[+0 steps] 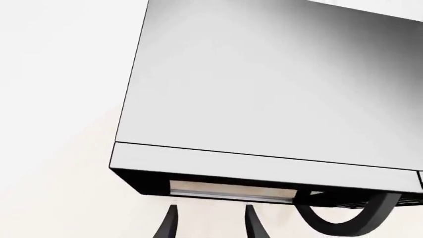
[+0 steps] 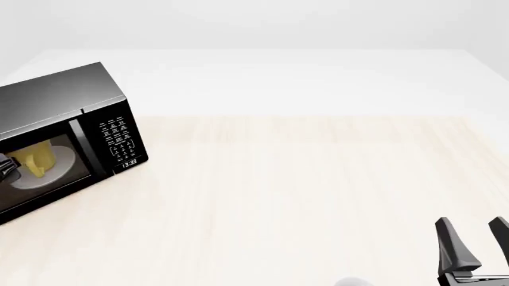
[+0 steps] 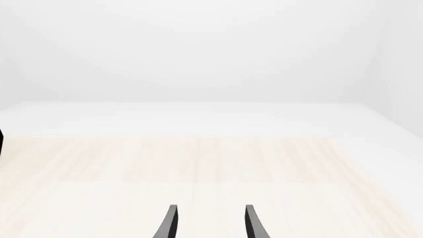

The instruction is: Put the yellow and white mug in the microwave and close it.

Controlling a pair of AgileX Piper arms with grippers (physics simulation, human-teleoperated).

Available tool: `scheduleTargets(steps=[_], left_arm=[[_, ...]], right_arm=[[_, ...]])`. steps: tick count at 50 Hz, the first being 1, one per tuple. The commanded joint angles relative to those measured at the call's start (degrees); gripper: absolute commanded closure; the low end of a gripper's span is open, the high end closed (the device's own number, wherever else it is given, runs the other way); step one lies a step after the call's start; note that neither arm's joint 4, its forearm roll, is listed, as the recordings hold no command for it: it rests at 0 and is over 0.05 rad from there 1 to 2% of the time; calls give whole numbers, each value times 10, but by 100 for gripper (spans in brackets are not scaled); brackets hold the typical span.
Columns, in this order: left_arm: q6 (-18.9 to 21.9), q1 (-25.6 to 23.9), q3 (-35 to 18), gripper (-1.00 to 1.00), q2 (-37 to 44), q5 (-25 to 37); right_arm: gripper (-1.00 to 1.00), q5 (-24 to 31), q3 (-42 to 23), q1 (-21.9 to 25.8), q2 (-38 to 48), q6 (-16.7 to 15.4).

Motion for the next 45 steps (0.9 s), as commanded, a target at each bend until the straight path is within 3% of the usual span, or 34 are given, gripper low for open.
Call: scheduleTargets(steps=[1,5,21,45], left_arm=[[13,8,10,-100,-52,13],[32,20,10,-100,-74,18],[18,-1,-1,-100,-148,79],[18,19,6,-100,-246,159]], right_arm=[[-100,0,0,0,0,0],[-100,0,0,0,0,0],[-100,0,0,0,0,0],[-100,0,0,0,0,0]])
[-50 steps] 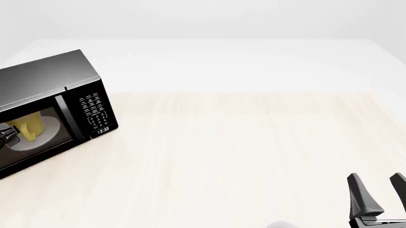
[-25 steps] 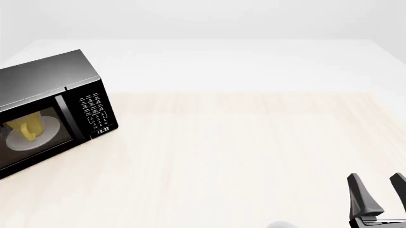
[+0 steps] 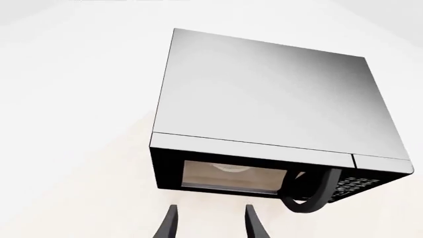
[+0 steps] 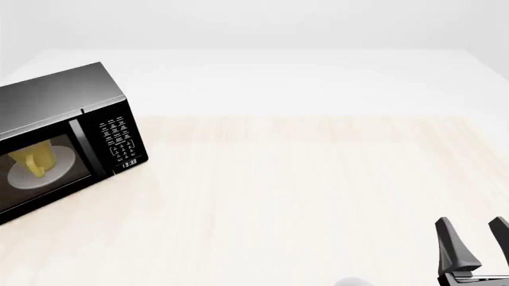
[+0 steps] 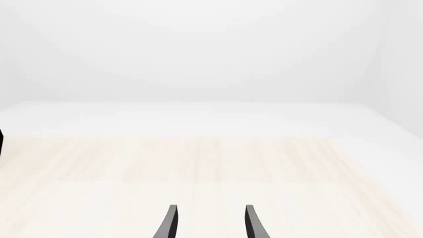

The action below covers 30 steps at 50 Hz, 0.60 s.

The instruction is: Put the yellow and white mug in the microwave and close it.

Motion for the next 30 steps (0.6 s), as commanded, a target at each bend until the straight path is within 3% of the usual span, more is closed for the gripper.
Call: scheduleTargets(steps=[1,30], left_arm=[[1,2,7,-100,-46,35],[-7,-12,-13,-100,-188,154]], right_arm=[[-100,0,0,0,0,0],[-100,0,0,0,0,0]])
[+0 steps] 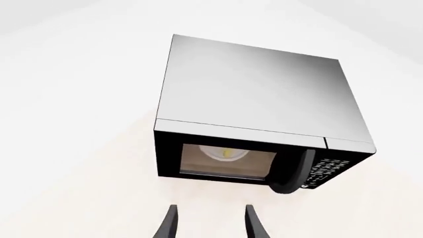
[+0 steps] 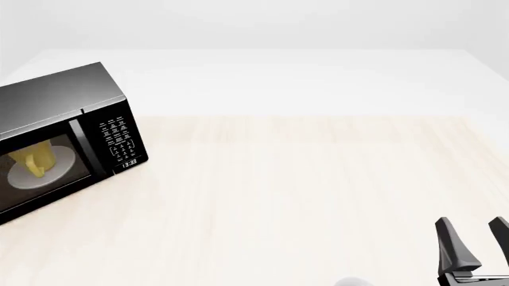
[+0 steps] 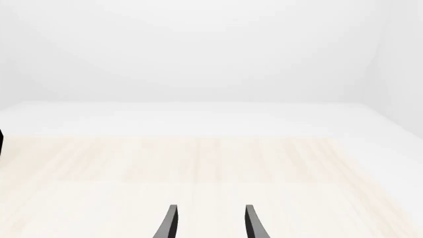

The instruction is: Put the yellow and white mug in the microwave and close it.

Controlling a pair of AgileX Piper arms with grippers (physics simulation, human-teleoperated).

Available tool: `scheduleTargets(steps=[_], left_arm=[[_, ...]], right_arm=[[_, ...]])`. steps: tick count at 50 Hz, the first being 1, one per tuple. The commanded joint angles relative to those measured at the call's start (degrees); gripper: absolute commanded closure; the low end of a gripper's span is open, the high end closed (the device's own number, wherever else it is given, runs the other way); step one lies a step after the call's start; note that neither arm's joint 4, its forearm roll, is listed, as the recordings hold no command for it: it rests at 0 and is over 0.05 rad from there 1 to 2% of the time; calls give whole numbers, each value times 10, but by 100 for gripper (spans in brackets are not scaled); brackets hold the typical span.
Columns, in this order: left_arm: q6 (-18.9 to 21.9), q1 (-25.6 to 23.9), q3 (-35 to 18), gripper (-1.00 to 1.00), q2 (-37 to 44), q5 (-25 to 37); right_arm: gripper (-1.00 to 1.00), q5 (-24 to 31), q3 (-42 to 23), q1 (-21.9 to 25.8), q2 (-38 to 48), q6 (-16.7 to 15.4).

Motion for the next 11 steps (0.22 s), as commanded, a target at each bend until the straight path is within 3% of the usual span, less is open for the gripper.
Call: scheduleTargets(steps=[1,11], left_arm=[[1,-2,-17,-100,-62,52],[13,10,-42,-100,-116,96]], right_arm=[[-100,0,0,0,0,0],[-100,0,0,0,0,0]])
